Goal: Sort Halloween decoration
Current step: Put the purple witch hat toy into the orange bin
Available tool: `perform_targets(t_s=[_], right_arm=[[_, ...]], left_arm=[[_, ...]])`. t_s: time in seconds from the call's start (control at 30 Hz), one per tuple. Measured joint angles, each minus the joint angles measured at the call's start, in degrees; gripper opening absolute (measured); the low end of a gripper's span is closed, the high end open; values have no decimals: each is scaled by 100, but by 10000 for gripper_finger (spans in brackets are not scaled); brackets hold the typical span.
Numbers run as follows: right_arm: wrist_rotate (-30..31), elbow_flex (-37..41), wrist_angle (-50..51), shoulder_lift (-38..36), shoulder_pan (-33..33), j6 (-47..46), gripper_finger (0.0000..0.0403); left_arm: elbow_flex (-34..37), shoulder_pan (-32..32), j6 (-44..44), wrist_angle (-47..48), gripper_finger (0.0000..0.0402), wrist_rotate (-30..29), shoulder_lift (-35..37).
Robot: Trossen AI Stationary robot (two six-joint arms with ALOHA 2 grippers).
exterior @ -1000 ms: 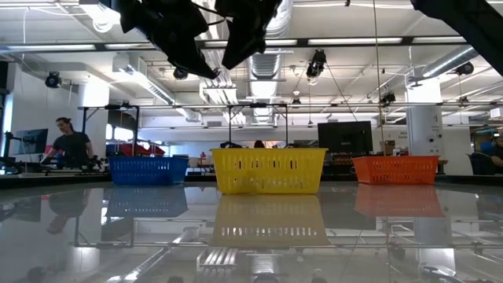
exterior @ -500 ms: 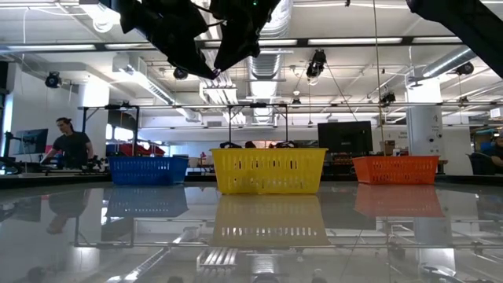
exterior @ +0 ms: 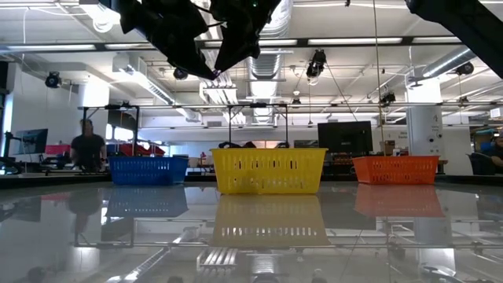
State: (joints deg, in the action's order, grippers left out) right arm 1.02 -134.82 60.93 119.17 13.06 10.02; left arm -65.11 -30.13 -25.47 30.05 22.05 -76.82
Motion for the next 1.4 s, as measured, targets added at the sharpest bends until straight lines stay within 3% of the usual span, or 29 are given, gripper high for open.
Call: perform_targets(t_s=[0.7,1.4], right_arm=[[24,0,-48,38,90,-663,11],[-149,11,31,136,114,-419,8]], left_arm=[[4,-4,1,-139,0,-38,0],[5,-42,30,-232,0,-42,0]])
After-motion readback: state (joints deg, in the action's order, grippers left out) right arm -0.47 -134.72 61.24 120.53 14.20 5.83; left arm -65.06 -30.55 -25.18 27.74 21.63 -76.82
